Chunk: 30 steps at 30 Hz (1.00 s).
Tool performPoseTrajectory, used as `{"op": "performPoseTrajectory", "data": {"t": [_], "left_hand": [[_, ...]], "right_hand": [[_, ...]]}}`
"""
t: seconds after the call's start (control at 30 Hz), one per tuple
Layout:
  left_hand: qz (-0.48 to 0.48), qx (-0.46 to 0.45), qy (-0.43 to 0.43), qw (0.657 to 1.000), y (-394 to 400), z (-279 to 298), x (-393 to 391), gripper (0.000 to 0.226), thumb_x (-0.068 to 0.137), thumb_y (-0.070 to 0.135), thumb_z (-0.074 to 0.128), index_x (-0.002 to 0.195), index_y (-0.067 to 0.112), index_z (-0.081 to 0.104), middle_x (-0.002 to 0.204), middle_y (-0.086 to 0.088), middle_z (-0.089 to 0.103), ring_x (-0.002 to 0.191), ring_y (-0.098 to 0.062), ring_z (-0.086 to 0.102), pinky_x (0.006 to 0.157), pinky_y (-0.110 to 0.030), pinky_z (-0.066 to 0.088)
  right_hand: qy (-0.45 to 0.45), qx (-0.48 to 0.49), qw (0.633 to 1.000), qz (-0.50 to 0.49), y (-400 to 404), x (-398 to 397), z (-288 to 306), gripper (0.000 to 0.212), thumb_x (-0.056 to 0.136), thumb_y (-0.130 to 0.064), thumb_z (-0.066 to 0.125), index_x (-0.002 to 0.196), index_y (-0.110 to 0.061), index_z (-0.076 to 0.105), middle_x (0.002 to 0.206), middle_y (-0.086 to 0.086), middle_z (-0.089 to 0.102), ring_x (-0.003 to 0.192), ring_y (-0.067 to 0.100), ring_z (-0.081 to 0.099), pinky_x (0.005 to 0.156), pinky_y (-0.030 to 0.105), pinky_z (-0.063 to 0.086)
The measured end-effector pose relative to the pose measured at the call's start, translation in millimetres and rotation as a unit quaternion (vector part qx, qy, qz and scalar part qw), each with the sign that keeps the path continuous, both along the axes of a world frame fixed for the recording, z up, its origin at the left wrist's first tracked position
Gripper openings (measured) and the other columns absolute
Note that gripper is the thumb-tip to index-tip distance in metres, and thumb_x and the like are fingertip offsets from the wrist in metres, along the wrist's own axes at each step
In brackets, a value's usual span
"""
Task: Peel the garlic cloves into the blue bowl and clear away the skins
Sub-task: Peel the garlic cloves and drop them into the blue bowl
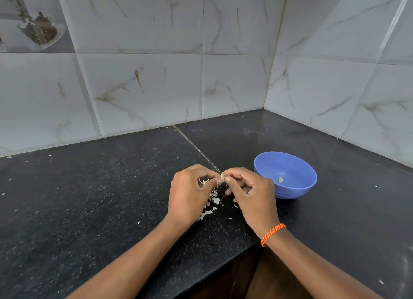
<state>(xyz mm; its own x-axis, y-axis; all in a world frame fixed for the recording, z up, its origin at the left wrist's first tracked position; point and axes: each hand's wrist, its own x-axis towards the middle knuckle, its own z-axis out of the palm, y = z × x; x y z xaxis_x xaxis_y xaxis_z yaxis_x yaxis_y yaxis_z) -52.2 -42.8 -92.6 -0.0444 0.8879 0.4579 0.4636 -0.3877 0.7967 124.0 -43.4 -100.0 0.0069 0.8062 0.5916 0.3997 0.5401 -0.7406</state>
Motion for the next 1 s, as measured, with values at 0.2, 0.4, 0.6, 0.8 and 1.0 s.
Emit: {"op": "performPoseTrajectory", "data": {"t": [0.2, 0.4, 0.6, 0.8, 1.0], "left_hand": [[0.017, 0.000, 0.008, 1.000, -0.6, -0.2, -0.1, 0.019, 0.095, 0.026, 0.084, 0.085, 0.041, 0.077, 0.096, 0.023, 0.074, 0.059, -0.011, 0.065, 0.061, -0.035, 0.057], [0.017, 0.006, 0.026, 1.000, -3.7, -0.3, 0.1, 0.035, 0.088, 0.013, 0.089, 0.094, 0.046, 0.077, 0.105, 0.025, 0.072, 0.064, -0.002, 0.064, 0.065, -0.032, 0.058], [0.017, 0.005, 0.000, 1.000, -5.8, 2.5, -0.2, 0.011, 0.099, 0.034, 0.078, 0.092, 0.043, 0.077, 0.104, 0.022, 0.074, 0.056, -0.008, 0.071, 0.073, -0.046, 0.063], [0.022, -0.006, 0.017, 1.000, -0.4, -1.2, -3.2, 0.025, 0.090, 0.023, 0.088, 0.095, 0.043, 0.074, 0.102, 0.024, 0.074, 0.065, -0.007, 0.072, 0.074, -0.046, 0.064], [-0.006, -0.029, -0.022, 0.999, -3.5, 1.6, -1.7, 0.022, 0.093, 0.016, 0.085, 0.102, 0.035, 0.078, 0.098, 0.017, 0.077, 0.049, -0.018, 0.072, 0.060, -0.036, 0.062]], "right_hand": [[0.029, -0.039, 0.998, 0.046, -0.1, 1.5, -2.3, 0.020, 0.101, -0.012, 0.071, 0.119, -0.018, 0.078, 0.098, -0.010, 0.080, 0.083, 0.013, 0.078, 0.062, 0.030, 0.064], [0.068, -0.062, 0.994, 0.056, 3.7, 4.7, 1.1, 0.017, 0.102, -0.012, 0.070, 0.115, -0.018, 0.079, 0.100, -0.005, 0.078, 0.082, 0.020, 0.077, 0.054, 0.031, 0.060], [0.065, -0.056, 0.995, 0.052, 7.2, 5.9, -2.7, 0.019, 0.100, -0.011, 0.073, 0.115, -0.018, 0.081, 0.096, -0.006, 0.075, 0.077, 0.022, 0.074, 0.055, 0.033, 0.060], [0.073, -0.058, 0.994, 0.062, 5.7, 5.5, -0.7, 0.017, 0.101, -0.010, 0.071, 0.113, -0.020, 0.078, 0.090, -0.003, 0.077, 0.070, 0.021, 0.071, 0.051, 0.034, 0.058], [0.089, -0.069, 0.991, 0.073, 6.0, 6.4, 0.5, 0.013, 0.102, -0.011, 0.070, 0.109, -0.018, 0.078, 0.089, 0.001, 0.077, 0.069, 0.022, 0.071, 0.050, 0.037, 0.058]]}}
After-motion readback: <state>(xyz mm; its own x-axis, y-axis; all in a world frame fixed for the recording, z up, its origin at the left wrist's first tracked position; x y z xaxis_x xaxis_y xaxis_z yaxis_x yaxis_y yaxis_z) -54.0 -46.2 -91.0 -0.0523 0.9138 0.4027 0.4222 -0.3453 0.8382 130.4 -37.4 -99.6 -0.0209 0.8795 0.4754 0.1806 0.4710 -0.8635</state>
